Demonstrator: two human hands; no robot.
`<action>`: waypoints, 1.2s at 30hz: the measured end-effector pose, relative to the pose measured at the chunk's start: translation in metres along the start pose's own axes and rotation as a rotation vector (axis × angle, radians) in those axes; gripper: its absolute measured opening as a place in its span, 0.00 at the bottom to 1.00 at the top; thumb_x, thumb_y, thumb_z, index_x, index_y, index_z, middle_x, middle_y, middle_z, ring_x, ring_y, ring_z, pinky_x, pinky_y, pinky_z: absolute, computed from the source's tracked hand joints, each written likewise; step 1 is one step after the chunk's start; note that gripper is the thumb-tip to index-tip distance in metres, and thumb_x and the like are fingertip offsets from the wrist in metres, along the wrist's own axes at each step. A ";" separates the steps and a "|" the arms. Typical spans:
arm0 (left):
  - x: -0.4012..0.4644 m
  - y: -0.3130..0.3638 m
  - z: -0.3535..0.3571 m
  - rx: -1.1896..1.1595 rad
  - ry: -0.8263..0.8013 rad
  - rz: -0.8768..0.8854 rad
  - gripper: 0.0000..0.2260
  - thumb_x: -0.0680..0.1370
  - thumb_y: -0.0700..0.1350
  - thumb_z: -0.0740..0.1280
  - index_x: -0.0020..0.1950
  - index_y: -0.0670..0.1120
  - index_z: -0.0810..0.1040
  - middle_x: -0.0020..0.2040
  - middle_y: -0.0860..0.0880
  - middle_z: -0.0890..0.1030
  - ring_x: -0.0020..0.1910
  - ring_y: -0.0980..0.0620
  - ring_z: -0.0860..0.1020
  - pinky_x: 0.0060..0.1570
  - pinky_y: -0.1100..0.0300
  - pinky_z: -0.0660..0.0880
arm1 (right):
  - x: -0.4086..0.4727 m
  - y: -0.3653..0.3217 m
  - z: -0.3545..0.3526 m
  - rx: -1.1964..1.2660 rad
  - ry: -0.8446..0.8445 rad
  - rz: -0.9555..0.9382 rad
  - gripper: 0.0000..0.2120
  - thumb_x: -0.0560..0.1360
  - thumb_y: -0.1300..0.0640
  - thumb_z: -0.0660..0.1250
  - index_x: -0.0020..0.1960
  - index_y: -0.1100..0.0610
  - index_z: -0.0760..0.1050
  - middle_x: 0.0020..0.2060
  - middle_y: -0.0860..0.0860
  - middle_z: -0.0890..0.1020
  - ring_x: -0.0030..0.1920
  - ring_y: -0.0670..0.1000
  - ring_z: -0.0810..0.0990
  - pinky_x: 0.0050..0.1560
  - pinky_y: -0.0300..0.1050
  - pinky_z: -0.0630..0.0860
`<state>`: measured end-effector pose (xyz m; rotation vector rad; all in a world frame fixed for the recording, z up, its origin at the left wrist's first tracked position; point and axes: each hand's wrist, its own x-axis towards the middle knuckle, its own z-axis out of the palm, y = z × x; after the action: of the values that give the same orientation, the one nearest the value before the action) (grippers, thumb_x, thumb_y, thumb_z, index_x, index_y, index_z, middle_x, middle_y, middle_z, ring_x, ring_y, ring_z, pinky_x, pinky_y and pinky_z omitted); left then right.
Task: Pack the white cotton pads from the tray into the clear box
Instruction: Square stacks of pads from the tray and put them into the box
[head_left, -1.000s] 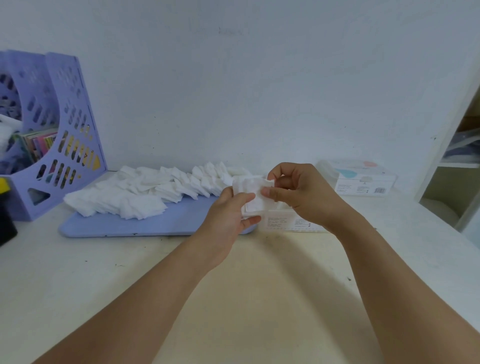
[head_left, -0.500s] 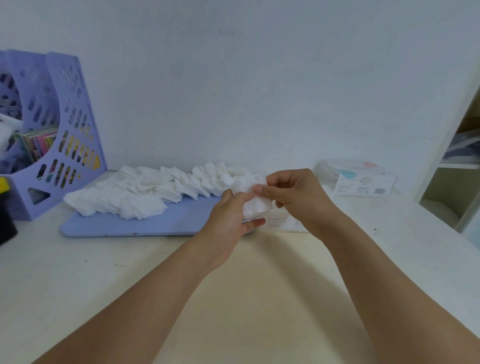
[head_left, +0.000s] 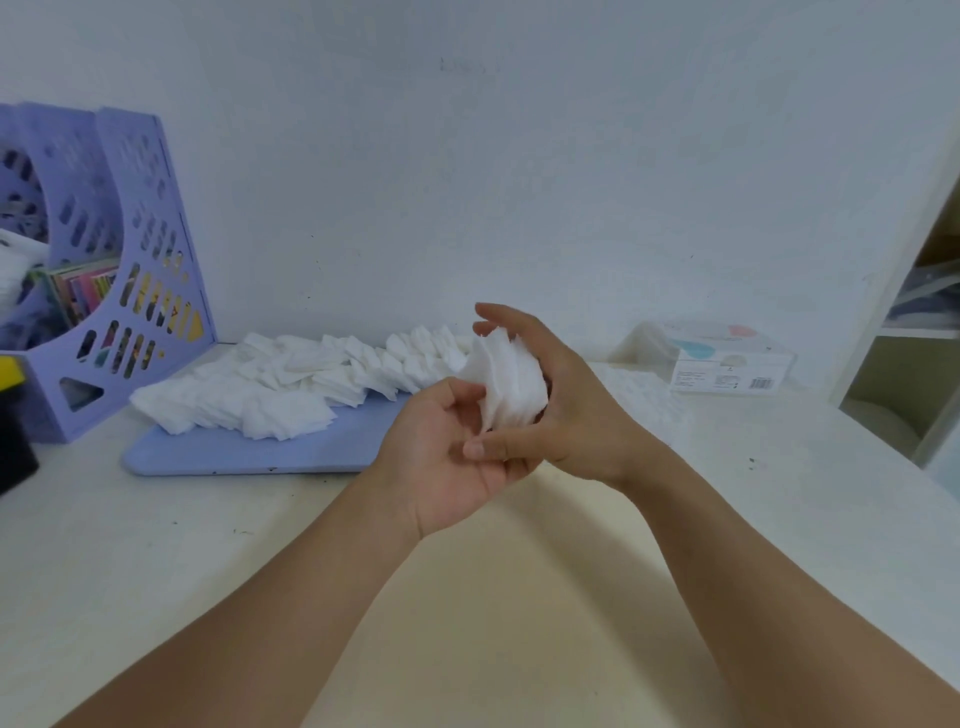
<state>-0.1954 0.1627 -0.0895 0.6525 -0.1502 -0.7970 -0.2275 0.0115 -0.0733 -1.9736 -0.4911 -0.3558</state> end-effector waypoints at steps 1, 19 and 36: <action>-0.001 -0.001 0.000 0.000 -0.011 -0.005 0.19 0.78 0.41 0.57 0.64 0.41 0.80 0.56 0.40 0.84 0.48 0.43 0.85 0.53 0.51 0.77 | 0.000 -0.001 0.003 0.027 0.009 -0.012 0.46 0.62 0.64 0.85 0.74 0.48 0.69 0.67 0.48 0.76 0.65 0.49 0.78 0.63 0.50 0.80; -0.007 0.004 0.010 0.197 -0.006 0.035 0.21 0.78 0.56 0.68 0.66 0.45 0.78 0.60 0.43 0.84 0.57 0.45 0.84 0.56 0.45 0.80 | 0.002 0.002 0.000 -0.083 0.048 -0.017 0.46 0.60 0.62 0.86 0.72 0.46 0.70 0.53 0.49 0.83 0.56 0.51 0.83 0.55 0.58 0.82; -0.005 0.003 0.012 0.253 0.038 0.025 0.20 0.80 0.59 0.62 0.65 0.48 0.78 0.60 0.47 0.84 0.58 0.49 0.84 0.56 0.50 0.79 | 0.001 0.002 0.005 -0.173 0.063 -0.060 0.44 0.61 0.59 0.86 0.72 0.46 0.71 0.55 0.42 0.81 0.55 0.47 0.81 0.58 0.48 0.80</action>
<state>-0.2012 0.1624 -0.0776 0.9028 -0.2267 -0.7476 -0.2252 0.0156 -0.0768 -2.1111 -0.4940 -0.5113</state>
